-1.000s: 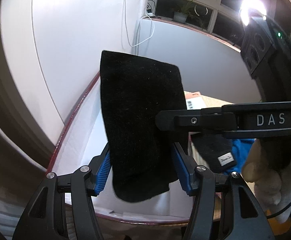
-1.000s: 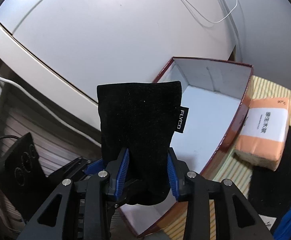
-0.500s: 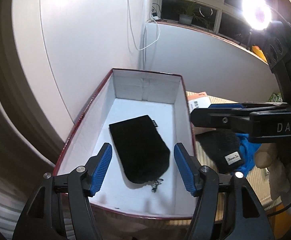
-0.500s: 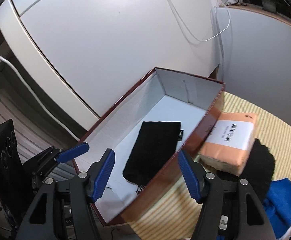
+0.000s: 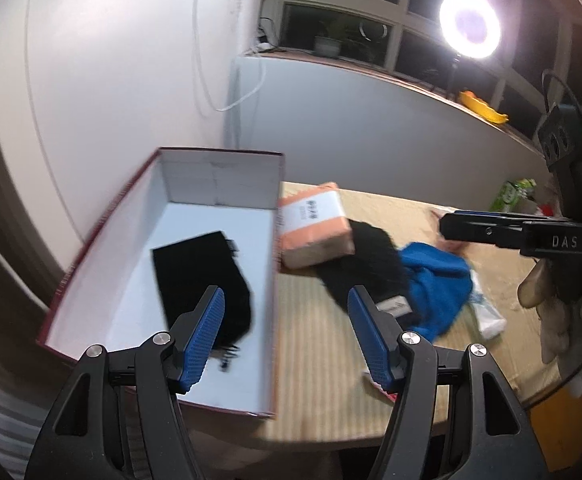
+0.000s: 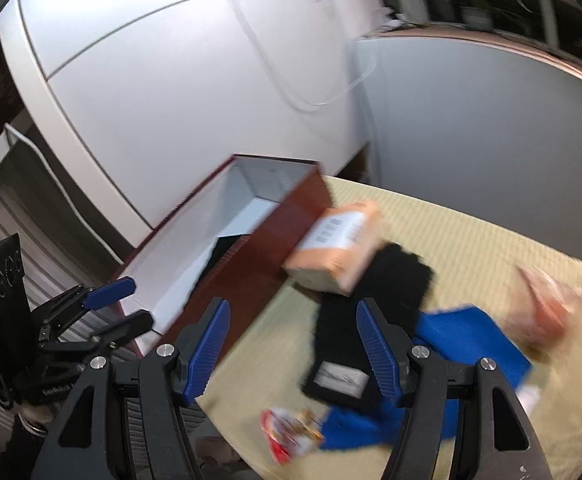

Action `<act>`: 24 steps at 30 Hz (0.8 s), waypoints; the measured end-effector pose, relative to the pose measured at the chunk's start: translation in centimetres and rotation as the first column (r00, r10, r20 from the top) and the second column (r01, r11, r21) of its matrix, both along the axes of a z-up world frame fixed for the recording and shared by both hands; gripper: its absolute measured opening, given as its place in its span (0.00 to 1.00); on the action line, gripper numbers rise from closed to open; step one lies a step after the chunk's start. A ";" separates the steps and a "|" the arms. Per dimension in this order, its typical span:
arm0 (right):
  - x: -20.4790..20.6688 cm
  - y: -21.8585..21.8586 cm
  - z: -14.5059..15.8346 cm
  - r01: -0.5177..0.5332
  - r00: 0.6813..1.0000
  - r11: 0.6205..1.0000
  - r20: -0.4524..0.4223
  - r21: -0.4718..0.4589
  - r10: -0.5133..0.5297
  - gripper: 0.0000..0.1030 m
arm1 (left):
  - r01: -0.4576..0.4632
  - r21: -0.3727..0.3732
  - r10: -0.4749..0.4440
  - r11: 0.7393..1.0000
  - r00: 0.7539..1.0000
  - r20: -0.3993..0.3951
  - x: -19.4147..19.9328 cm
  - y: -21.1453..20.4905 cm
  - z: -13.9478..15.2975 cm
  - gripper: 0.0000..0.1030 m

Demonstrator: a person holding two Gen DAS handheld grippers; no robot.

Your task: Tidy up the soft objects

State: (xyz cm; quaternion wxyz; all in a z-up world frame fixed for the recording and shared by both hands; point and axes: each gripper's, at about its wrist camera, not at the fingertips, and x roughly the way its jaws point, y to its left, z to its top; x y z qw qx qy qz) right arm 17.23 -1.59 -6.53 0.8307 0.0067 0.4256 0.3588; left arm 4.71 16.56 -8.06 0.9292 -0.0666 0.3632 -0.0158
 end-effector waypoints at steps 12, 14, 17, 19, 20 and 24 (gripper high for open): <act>-1.4 -13.9 -2.2 0.222 0.975 0.973 0.021 -0.065 -0.221 0.67 | 0.077 -0.053 -0.078 0.996 0.997 -0.016 -2.3 -5.7 -3.1 0.68; -1.6 -14.6 -3.1 0.245 0.969 0.964 0.023 -0.101 -0.244 0.74 | 0.090 -0.058 -0.091 0.994 0.995 -0.029 -2.4 -6.7 -4.1 0.69; -1.9 -15.0 -5.3 0.256 0.967 0.949 0.033 -0.185 -0.254 0.74 | 0.087 -0.027 -0.089 0.996 0.995 -0.044 -2.3 -7.8 -5.4 0.70; -2.0 -14.5 -6.9 0.248 0.969 0.937 0.041 -0.247 -0.245 0.74 | 0.101 -0.021 -0.102 0.995 0.992 -0.067 -2.1 -8.5 -6.4 0.70; -2.1 -14.4 -7.5 0.246 0.969 0.933 0.039 -0.263 -0.244 0.74 | 0.111 -0.018 -0.112 0.994 0.991 -0.080 -1.9 -8.9 -6.8 0.70; -1.7 -14.2 -9.9 0.241 0.968 0.922 0.010 -0.303 -0.250 0.74 | 0.118 0.033 -0.115 0.992 0.989 -0.095 -1.3 -9.9 -8.1 0.70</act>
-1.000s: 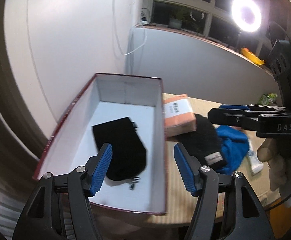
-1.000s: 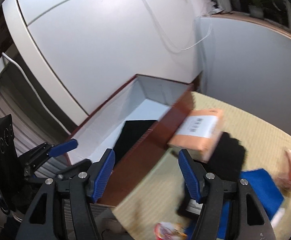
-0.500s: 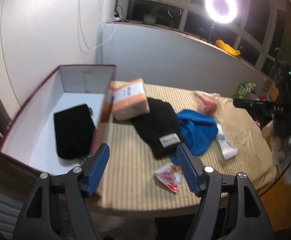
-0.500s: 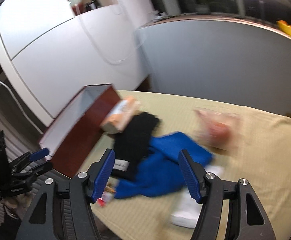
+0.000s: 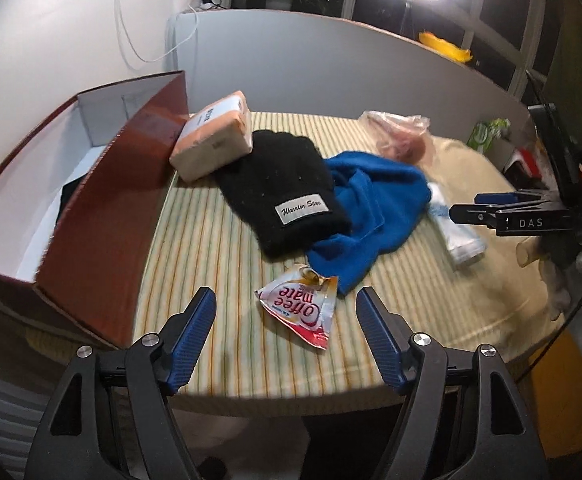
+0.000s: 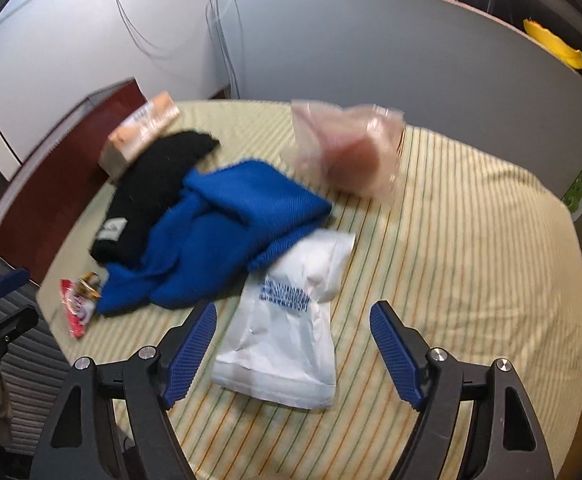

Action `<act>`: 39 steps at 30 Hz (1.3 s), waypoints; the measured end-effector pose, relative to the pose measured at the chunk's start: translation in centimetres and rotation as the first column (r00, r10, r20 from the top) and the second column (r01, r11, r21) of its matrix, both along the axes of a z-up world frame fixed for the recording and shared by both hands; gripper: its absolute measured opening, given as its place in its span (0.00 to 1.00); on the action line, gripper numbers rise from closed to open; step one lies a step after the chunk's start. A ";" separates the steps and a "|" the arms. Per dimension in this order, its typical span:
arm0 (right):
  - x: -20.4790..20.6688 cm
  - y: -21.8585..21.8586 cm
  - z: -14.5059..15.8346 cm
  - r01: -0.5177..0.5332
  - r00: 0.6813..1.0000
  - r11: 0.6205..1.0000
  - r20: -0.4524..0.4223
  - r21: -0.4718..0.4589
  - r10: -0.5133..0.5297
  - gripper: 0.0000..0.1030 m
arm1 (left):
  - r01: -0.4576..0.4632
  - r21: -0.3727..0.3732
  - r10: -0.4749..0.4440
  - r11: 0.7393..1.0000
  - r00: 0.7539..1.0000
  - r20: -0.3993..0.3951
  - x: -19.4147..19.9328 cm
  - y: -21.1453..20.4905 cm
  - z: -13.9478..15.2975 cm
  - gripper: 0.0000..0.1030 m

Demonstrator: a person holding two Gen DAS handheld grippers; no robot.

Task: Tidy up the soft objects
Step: 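Grasp the Coffee-mate sachet with the left gripper while the right grasps the white packet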

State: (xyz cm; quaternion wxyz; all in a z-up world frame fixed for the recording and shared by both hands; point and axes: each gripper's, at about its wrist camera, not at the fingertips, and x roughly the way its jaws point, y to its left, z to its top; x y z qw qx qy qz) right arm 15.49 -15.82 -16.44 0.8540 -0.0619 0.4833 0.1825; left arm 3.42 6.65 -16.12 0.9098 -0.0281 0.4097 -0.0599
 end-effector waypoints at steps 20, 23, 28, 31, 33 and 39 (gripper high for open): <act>2.1 1.7 -3.0 -0.004 1.000 0.983 0.002 -0.183 0.004 0.74 | 0.030 0.179 -0.024 0.983 0.999 -0.035 3.1 -2.2 -4.2 0.71; 2.3 1.6 -3.0 -0.008 1.000 0.982 -0.003 -0.189 0.007 0.74 | 0.027 0.178 -0.022 0.984 0.999 -0.031 3.3 -2.0 -4.3 0.71; 2.9 1.2 -3.1 -0.041 0.999 0.986 -0.042 -0.164 0.034 0.73 | 0.029 0.137 -0.024 0.990 0.999 -0.035 3.4 -1.3 -4.3 0.70; 3.7 0.4 -3.3 -0.053 0.995 0.992 -0.091 -0.113 0.043 0.73 | 0.030 0.109 -0.026 0.994 0.999 -0.039 3.4 -0.9 -4.4 0.70; 4.0 0.1 -3.4 -0.060 0.993 0.994 -0.106 -0.097 0.049 0.72 | 0.034 0.082 -0.030 0.996 0.998 -0.046 3.4 -0.6 -4.4 0.67; 3.9 -0.8 -3.1 -0.069 0.992 0.994 -0.115 -0.086 0.059 0.57 | 0.044 0.078 -0.041 0.996 0.998 -0.039 3.2 -0.7 -4.3 0.54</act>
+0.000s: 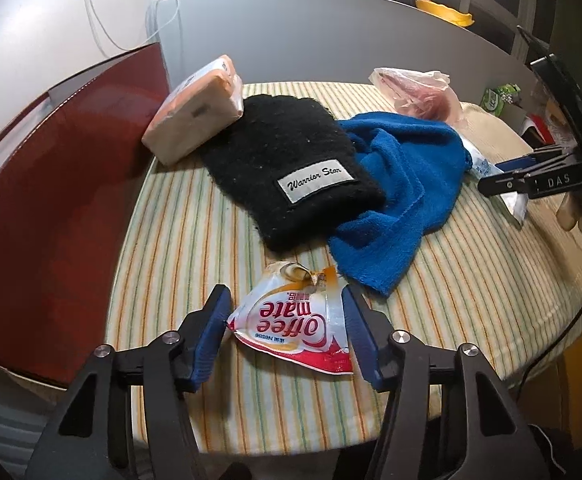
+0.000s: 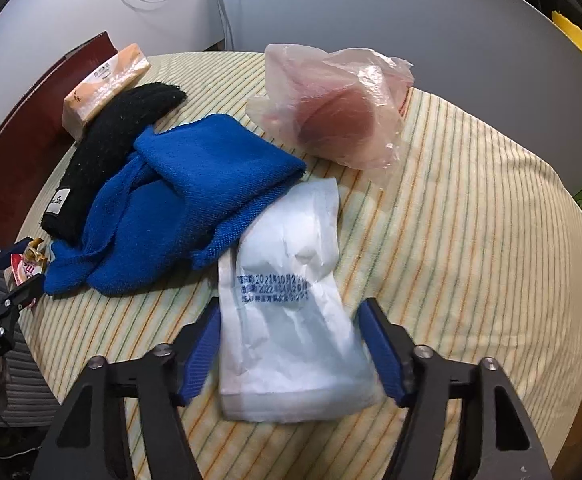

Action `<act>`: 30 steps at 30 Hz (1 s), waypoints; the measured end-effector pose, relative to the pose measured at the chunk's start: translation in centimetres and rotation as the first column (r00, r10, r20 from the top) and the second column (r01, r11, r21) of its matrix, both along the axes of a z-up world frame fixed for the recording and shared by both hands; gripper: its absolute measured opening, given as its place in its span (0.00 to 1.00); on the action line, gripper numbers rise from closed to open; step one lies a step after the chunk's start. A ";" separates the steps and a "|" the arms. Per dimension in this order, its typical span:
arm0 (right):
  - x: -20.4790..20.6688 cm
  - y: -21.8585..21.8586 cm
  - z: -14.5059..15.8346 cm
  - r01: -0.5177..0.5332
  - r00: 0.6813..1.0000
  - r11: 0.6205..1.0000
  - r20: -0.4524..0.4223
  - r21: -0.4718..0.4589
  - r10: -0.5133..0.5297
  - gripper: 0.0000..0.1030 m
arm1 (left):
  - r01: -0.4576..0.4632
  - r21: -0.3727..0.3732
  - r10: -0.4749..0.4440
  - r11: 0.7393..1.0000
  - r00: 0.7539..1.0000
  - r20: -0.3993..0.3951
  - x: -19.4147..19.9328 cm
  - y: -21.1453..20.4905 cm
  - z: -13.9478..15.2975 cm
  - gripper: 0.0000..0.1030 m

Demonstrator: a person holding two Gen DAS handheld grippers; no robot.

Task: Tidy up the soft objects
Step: 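Grasp the Coffee-mate sachet with the left gripper while the right grasps the white packet, then carry the sachet and white packet over the box and release both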

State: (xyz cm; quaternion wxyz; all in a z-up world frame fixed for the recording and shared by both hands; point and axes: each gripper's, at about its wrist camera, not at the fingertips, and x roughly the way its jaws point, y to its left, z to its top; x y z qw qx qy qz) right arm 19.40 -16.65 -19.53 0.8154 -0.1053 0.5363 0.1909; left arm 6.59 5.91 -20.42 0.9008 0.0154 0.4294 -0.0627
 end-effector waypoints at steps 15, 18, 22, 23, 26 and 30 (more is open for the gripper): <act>-1.5 -2.1 1.0 0.013 1.000 0.999 0.004 0.046 -0.013 0.29 | -0.012 -0.023 0.013 1.000 1.000 0.015 -0.4 0.0 0.3 0.42; -1.4 -1.9 1.0 0.007 1.000 0.999 0.008 0.046 -0.008 0.27 | -0.016 -0.025 0.016 1.000 1.000 0.017 -0.4 0.0 0.3 0.41; -1.5 -1.6 1.1 0.005 1.000 0.999 0.023 0.039 -0.006 0.25 | -0.022 -0.031 0.022 0.999 1.000 0.015 -0.5 0.1 0.3 0.41; -1.4 -1.5 1.1 0.005 1.000 0.999 0.027 0.033 -0.006 0.24 | -0.024 -0.032 0.025 0.999 1.000 0.016 -0.5 0.2 0.3 0.41; -1.5 -1.5 1.1 0.008 1.000 0.999 0.027 0.043 -0.009 0.24 | -0.029 -0.038 0.030 0.999 0.999 0.018 -0.5 0.3 0.5 0.41; -1.6 -1.6 1.2 0.019 0.999 0.999 0.044 0.042 -0.021 0.24 | -0.036 -0.045 0.037 0.998 0.999 0.028 -0.6 0.6 0.9 0.41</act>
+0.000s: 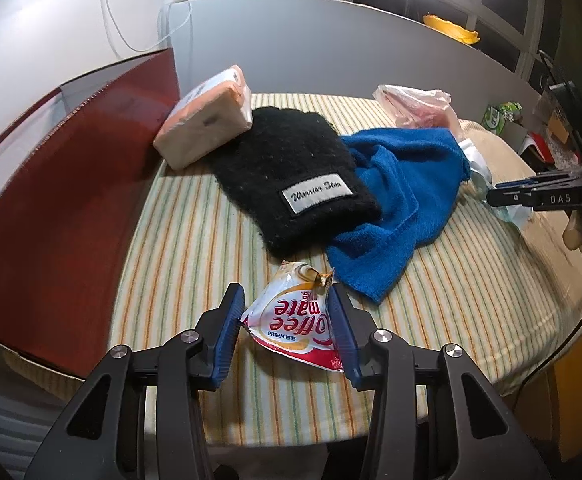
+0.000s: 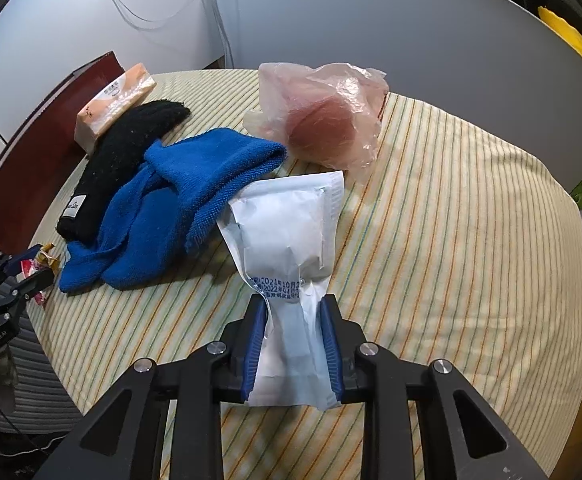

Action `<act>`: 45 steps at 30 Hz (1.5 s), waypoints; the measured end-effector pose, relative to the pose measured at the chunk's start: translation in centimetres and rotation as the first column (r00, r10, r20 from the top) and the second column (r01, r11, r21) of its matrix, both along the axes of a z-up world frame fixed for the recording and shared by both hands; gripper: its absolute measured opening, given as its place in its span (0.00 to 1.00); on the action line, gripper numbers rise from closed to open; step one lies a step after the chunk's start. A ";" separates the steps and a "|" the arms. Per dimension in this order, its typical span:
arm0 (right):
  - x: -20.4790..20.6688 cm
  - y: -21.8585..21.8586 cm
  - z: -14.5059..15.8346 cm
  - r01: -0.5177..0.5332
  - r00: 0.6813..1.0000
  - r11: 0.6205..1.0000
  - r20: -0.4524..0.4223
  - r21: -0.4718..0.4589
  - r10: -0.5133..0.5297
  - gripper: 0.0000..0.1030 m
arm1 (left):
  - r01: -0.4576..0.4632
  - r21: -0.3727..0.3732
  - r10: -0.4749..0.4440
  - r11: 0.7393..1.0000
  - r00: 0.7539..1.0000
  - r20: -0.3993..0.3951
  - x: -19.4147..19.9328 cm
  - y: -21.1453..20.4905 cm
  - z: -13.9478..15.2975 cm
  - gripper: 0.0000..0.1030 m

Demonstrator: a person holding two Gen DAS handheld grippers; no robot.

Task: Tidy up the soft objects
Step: 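Carry the sachet and white packet over the box and release both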

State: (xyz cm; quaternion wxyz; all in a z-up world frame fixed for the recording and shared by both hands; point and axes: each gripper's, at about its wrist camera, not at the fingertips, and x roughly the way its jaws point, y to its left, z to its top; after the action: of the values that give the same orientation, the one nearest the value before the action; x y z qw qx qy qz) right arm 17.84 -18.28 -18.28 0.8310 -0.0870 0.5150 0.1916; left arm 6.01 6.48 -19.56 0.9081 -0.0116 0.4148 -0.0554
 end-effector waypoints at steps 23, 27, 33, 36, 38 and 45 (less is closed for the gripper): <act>-1.5 1.2 6.7 -0.026 0.988 0.998 0.151 0.048 0.019 0.24 | -0.021 -0.013 0.022 1.000 0.992 0.126 -1.0 1.4 5.9 0.41; -1.1 3.9 8.9 -0.089 0.981 0.993 0.179 0.076 0.074 0.24 | -0.050 -0.018 0.052 0.999 0.985 0.165 -1.4 3.0 7.9 0.41; -0.1 10.4 12.2 -0.205 0.958 0.973 0.226 0.102 0.178 0.24 | -0.136 -0.009 0.135 0.991 0.968 0.210 -2.2 7.0 10.0 0.41; 0.6 14.0 13.4 -0.259 0.942 0.961 0.246 0.099 0.229 0.24 | -0.189 0.002 0.183 0.982 0.958 0.222 -2.5 9.3 10.5 0.41; 1.2 16.4 14.0 -0.293 0.933 0.950 0.250 0.107 0.259 0.24 | -0.221 0.010 0.213 0.975 0.950 0.226 -2.5 10.7 10.6 0.41; 3.6 26.0 15.2 -0.404 0.897 0.908 0.241 0.111 0.370 0.24 | -0.310 0.026 0.297 0.951 0.930 0.217 -2.3 14.9 10.1 0.41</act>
State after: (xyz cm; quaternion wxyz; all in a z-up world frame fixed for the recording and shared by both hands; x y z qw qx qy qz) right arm 21.42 7.75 -3.13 0.8309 -0.1417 0.3778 0.3831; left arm 3.68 21.43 -9.44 0.9444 -0.0424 0.3112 0.0970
